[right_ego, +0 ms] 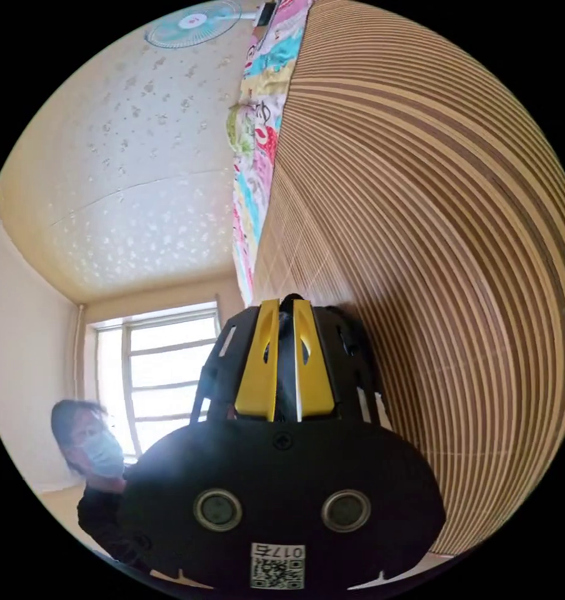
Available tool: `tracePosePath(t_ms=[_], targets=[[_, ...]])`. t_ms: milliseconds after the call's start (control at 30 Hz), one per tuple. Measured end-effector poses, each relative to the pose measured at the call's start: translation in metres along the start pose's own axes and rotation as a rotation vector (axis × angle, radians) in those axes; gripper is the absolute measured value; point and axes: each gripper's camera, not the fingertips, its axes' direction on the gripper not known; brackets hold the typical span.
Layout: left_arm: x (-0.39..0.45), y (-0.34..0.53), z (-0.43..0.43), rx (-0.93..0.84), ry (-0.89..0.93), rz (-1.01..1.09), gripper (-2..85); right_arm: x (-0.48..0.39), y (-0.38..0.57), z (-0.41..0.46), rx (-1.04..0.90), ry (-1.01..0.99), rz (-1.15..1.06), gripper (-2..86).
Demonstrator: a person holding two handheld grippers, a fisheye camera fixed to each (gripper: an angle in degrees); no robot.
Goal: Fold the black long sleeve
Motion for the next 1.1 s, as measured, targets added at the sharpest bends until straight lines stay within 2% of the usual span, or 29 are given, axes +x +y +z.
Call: tracePosePath(t_ms=[67,133,233,300,433,500,567,633,733,833,967,1067,1100], targets=[[0.001,0.003,-0.012,0.074,0.026,0.053,9.1,-0.037,0.010,0.002,0.086,0.202,-0.106,4.5],[0.009,0.029,-0.023,0.057,-0.089,0.087,14.1,-0.070,0.033,0.010,0.104,0.344,-0.218,4.0],[0.007,0.088,-0.019,-0.048,-0.314,0.063,17.4,-0.101,0.086,0.045,0.006,0.478,-0.356,2.6],[-0.005,0.125,-0.014,-0.083,-0.359,0.030,18.0,-0.106,0.119,0.076,-0.079,0.532,-0.435,1.9],[-0.032,0.159,0.005,-0.095,-0.267,0.048,14.4,-0.105,0.182,0.167,-0.263,0.512,-0.640,0.9],[-0.039,0.158,0.008,-0.093,-0.291,0.020,11.8,-0.100,0.194,0.209,-0.325,0.575,-0.667,0.6],[-0.036,0.155,0.011,-0.114,-0.279,0.033,9.4,-0.074,0.200,0.260,-0.389,0.763,-0.663,0.5],[-0.009,0.148,0.018,-0.168,-0.279,0.074,8.1,-0.066,0.200,0.269,-0.393,0.773,-0.695,0.5],[0.063,0.136,0.058,-0.292,-0.335,0.190,8.0,-0.069,0.188,0.241,-0.379,0.669,-0.584,0.4],[0.149,0.139,0.138,-0.380,-0.411,0.376,8.0,-0.075,0.197,0.165,-0.203,0.539,-0.534,0.4],[0.206,0.168,0.263,-0.455,-0.419,0.534,8.4,-0.065,0.220,0.049,0.001,0.514,-0.418,0.5],[0.191,0.200,0.353,-0.531,-0.261,0.462,7.8,-0.039,0.236,-0.016,0.063,0.538,-0.315,0.8],[0.184,0.210,0.373,-0.576,-0.092,0.418,7.0,-0.031,0.238,-0.027,0.062,0.540,-0.290,0.9]])
